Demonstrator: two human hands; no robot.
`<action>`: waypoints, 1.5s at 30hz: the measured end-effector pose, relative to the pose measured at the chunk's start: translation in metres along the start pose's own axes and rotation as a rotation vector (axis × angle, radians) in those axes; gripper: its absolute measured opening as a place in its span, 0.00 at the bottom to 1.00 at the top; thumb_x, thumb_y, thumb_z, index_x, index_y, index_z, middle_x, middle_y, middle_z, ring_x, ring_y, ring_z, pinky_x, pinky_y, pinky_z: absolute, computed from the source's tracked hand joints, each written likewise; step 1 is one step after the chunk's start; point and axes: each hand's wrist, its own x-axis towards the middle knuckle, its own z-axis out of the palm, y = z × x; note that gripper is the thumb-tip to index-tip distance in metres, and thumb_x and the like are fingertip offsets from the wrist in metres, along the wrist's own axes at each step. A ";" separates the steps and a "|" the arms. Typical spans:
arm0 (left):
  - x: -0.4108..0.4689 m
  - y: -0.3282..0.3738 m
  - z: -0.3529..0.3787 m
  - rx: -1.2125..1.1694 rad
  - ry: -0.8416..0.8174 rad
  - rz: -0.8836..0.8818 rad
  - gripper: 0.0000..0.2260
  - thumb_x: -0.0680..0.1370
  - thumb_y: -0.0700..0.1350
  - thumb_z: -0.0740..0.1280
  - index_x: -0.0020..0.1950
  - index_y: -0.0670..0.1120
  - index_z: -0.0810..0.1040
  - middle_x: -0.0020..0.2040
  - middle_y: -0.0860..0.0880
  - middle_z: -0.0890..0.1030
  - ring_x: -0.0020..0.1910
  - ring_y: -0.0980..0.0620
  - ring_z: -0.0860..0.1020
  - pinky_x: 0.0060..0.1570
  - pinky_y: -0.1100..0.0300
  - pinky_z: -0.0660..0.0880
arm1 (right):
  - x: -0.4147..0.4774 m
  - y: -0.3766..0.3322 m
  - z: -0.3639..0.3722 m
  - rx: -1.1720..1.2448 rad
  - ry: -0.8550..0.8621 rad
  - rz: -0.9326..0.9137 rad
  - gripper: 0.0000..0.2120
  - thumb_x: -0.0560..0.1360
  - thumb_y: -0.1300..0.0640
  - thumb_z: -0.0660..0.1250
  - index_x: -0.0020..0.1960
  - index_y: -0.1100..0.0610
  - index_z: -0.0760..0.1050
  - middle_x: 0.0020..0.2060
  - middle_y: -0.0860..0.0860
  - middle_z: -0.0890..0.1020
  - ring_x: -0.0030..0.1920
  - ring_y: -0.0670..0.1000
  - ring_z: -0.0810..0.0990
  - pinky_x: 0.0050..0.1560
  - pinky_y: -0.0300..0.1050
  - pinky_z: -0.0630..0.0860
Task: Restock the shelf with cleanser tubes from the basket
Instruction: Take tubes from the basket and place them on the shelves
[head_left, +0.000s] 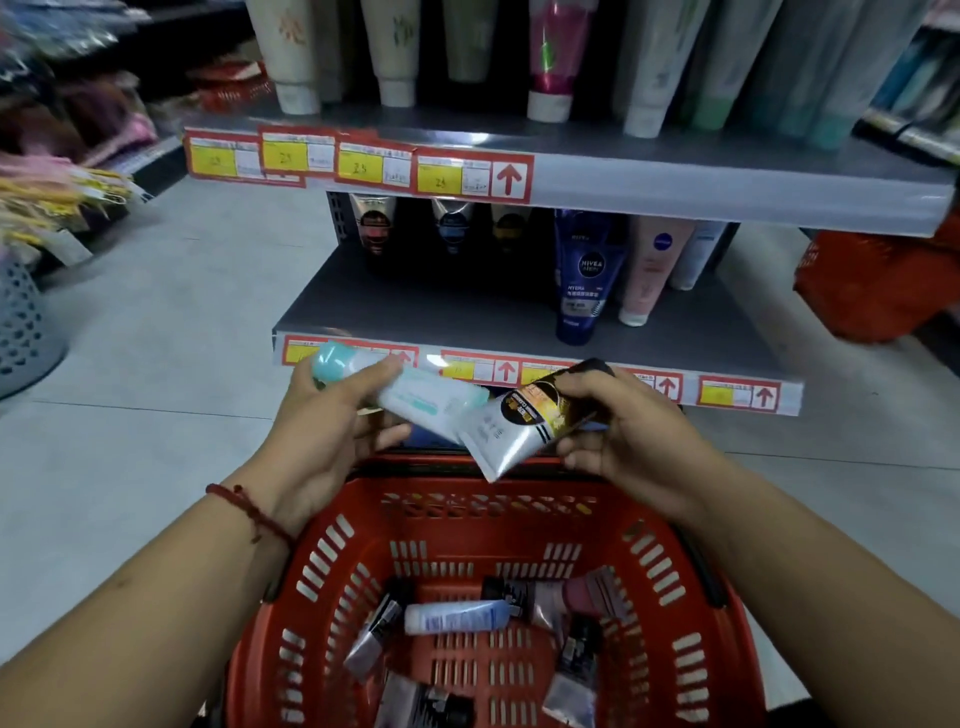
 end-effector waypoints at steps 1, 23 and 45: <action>0.002 0.000 -0.001 -0.002 0.010 -0.027 0.25 0.76 0.46 0.76 0.69 0.46 0.70 0.51 0.41 0.86 0.39 0.48 0.84 0.35 0.56 0.80 | 0.000 -0.001 -0.001 0.056 0.003 0.023 0.10 0.76 0.58 0.71 0.55 0.59 0.75 0.42 0.61 0.81 0.34 0.55 0.80 0.33 0.47 0.79; 0.005 -0.017 0.018 -0.046 -0.164 -0.153 0.14 0.82 0.40 0.65 0.67 0.44 0.75 0.58 0.41 0.82 0.50 0.46 0.84 0.47 0.47 0.83 | 0.007 0.017 -0.001 0.229 0.095 0.116 0.24 0.69 0.68 0.73 0.64 0.64 0.75 0.55 0.62 0.84 0.54 0.59 0.85 0.53 0.54 0.84; 0.089 0.003 0.044 0.293 -0.004 0.342 0.13 0.74 0.43 0.76 0.57 0.45 0.80 0.45 0.46 0.83 0.36 0.51 0.80 0.35 0.56 0.80 | 0.103 0.029 0.064 -0.221 0.281 -0.293 0.28 0.60 0.60 0.79 0.59 0.58 0.76 0.46 0.59 0.86 0.46 0.60 0.87 0.43 0.58 0.85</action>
